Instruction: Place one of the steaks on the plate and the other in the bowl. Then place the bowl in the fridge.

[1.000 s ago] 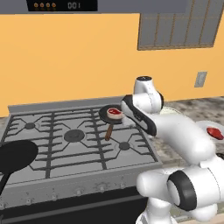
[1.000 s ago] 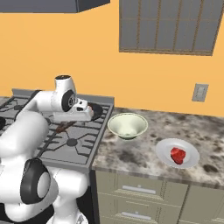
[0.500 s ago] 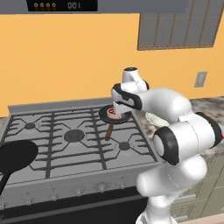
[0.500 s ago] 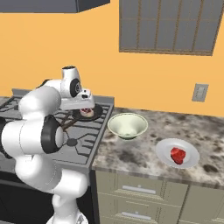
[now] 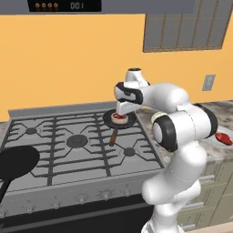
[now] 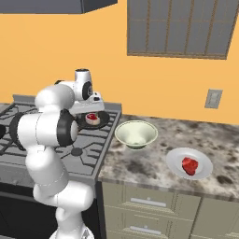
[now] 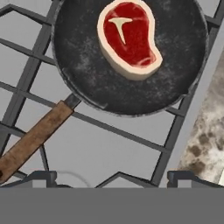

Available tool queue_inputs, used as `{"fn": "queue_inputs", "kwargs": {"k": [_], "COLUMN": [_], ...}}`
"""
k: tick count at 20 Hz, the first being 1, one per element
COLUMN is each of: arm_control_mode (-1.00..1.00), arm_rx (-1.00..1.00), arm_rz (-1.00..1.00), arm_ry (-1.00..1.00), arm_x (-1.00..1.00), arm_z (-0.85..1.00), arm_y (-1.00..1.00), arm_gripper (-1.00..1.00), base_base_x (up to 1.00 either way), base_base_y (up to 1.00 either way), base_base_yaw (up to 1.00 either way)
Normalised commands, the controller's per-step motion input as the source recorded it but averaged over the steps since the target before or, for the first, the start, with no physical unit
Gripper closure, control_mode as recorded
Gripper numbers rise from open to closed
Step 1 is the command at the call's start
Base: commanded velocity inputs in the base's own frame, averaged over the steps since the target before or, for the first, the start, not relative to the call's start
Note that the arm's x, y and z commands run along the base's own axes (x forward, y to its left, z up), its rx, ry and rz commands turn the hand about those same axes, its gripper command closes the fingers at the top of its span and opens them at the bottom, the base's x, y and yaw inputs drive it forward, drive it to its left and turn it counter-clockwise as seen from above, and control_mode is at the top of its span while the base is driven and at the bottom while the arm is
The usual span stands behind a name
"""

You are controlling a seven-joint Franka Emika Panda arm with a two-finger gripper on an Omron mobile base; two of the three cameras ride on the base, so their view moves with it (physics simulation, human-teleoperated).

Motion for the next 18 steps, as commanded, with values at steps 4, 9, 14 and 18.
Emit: {"fn": "queue_inputs", "kwargs": {"k": [4, 9, 14, 18], "arm_control_mode": [-1.0, -1.0, -1.0, -1.0], "arm_rx": [-0.06, -0.06, 0.0, 0.0], "arm_rz": [0.14, 0.12, 0.11, 0.04], "arm_ry": [0.0, 0.0, 0.0, 0.01], "arm_x": [0.33, 0.43, 0.26, 0.44], "arm_z": [-0.02, -0.15, -0.46, -0.3], "arm_y": [0.01, 0.0, 0.0, 0.02], "arm_gripper": [-1.0, -1.0, -1.0, -1.0], "base_base_x": [0.0, 0.0, 0.0, 0.0], "base_base_y": [0.0, 0.0, 0.0, 0.0], "base_base_yaw": [0.0, 0.0, 0.0, 0.0]}}
